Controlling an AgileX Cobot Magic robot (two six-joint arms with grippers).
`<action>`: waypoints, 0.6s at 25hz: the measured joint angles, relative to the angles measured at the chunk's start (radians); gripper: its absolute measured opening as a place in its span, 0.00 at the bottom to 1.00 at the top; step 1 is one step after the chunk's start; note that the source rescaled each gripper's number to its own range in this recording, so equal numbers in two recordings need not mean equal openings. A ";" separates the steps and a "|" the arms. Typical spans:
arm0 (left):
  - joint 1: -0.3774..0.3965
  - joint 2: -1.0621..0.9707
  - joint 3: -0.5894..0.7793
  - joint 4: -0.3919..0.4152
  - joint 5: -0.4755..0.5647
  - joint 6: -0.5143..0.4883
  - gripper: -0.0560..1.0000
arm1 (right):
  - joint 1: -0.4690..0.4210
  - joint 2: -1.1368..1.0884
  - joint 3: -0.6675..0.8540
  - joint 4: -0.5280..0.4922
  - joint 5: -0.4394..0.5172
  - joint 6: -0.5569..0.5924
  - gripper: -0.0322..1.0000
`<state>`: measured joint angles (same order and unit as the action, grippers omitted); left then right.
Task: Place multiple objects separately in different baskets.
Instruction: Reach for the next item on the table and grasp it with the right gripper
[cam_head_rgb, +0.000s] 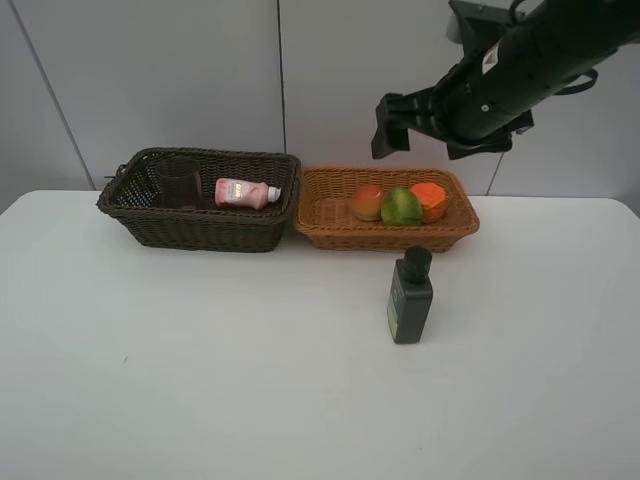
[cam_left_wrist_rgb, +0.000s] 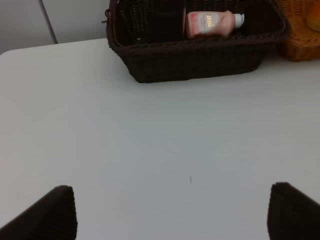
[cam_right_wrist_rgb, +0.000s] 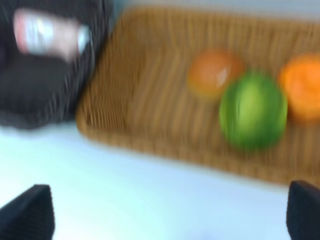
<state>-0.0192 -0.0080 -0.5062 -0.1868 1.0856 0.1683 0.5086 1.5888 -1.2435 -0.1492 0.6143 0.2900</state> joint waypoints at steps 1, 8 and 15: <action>0.000 0.000 0.000 0.000 0.000 0.000 0.94 | 0.014 0.000 0.000 -0.015 0.040 0.016 0.98; 0.000 0.000 0.000 0.000 0.000 0.000 0.94 | 0.075 0.056 0.000 -0.043 0.181 0.098 0.98; 0.000 0.000 0.000 0.000 0.000 0.000 0.94 | 0.096 0.180 0.000 -0.009 0.211 0.103 0.98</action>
<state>-0.0192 -0.0080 -0.5062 -0.1868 1.0856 0.1683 0.6042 1.7688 -1.2435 -0.1586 0.8252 0.3927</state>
